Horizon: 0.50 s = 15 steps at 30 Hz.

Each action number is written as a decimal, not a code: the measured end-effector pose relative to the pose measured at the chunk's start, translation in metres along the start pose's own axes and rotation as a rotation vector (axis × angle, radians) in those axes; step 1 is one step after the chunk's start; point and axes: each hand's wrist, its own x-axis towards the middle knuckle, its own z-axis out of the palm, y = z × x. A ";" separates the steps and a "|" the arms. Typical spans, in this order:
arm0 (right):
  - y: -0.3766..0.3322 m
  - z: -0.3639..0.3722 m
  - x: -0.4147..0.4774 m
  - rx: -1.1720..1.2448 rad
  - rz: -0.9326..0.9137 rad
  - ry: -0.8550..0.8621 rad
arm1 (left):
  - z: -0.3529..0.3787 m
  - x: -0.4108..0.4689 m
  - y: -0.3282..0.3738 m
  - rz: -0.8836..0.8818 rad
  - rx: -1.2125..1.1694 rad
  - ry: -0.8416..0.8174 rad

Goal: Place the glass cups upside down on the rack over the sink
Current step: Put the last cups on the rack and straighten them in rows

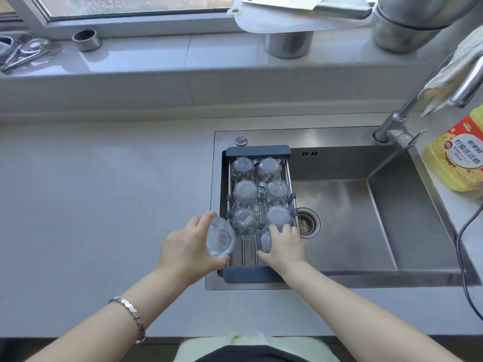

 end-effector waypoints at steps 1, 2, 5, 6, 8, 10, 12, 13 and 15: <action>-0.002 0.004 0.001 0.031 0.009 -0.003 | 0.000 0.001 0.000 0.001 0.003 -0.003; -0.003 0.007 0.001 0.047 0.018 -0.006 | 0.000 0.002 0.000 -0.001 0.005 -0.006; 0.000 0.015 0.002 0.075 0.092 -0.004 | 0.000 0.004 0.000 -0.004 -0.003 -0.006; 0.002 0.015 0.002 0.099 0.132 0.001 | 0.000 0.005 -0.001 -0.002 -0.004 -0.004; 0.006 0.015 0.002 0.125 0.186 -0.001 | 0.000 0.007 -0.002 -0.006 -0.006 -0.009; 0.009 0.013 0.000 0.115 0.165 0.023 | 0.001 0.008 -0.002 -0.021 -0.014 -0.028; 0.011 0.006 -0.004 0.222 0.038 0.093 | 0.003 0.010 -0.001 -0.056 -0.079 -0.060; 0.011 0.001 -0.008 0.333 -0.061 0.096 | 0.004 0.012 0.001 -0.087 -0.159 -0.074; 0.010 -0.016 -0.019 0.565 -0.267 0.014 | 0.004 0.018 0.004 -0.174 -0.430 -0.114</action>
